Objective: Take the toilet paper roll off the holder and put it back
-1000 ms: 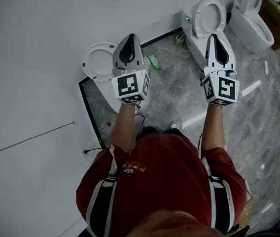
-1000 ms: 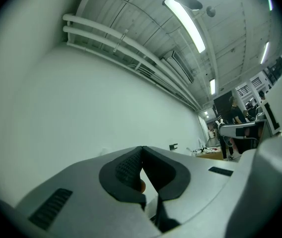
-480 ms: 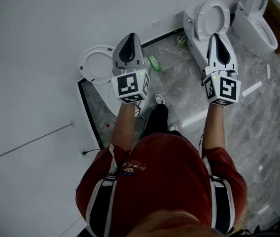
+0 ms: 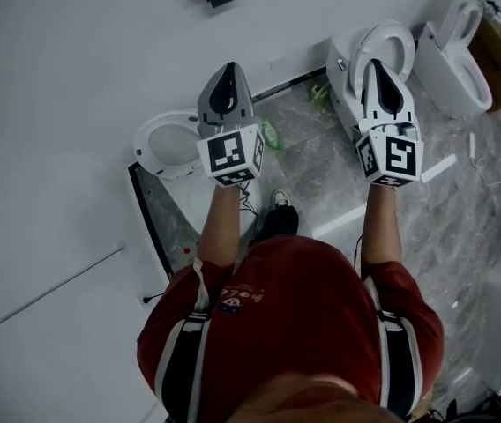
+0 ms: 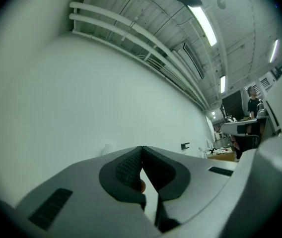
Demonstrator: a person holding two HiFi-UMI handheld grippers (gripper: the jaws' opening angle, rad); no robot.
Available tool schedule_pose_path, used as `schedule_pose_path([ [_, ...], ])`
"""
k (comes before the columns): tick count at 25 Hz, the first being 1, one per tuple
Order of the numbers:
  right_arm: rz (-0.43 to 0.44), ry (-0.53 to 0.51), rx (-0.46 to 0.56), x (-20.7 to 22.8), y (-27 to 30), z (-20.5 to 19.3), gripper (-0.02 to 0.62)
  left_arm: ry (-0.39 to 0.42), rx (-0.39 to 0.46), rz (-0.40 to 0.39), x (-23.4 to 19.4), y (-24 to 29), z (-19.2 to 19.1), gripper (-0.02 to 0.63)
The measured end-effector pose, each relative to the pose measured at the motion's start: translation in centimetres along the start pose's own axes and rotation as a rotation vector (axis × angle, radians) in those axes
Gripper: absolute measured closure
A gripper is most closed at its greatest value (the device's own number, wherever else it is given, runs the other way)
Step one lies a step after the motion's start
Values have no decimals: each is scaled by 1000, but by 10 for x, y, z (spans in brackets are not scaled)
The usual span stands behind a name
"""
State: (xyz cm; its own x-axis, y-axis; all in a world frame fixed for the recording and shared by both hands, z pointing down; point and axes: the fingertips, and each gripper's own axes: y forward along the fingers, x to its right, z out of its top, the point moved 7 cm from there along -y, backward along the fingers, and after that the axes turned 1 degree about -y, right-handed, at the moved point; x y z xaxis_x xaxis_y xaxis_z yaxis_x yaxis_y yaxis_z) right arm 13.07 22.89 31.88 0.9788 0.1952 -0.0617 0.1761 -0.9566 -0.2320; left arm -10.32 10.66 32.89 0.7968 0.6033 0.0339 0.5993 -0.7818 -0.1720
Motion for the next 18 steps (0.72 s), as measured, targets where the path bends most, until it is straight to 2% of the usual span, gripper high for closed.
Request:
schedule_pose_path([
  [11, 67, 16, -19, -40, 157, -24, 588, 7, -5, 60, -95, 103, -15, 588],
  [18, 133, 45, -14, -68, 230, -43, 588, 16, -17, 99, -138, 147, -25, 588],
])
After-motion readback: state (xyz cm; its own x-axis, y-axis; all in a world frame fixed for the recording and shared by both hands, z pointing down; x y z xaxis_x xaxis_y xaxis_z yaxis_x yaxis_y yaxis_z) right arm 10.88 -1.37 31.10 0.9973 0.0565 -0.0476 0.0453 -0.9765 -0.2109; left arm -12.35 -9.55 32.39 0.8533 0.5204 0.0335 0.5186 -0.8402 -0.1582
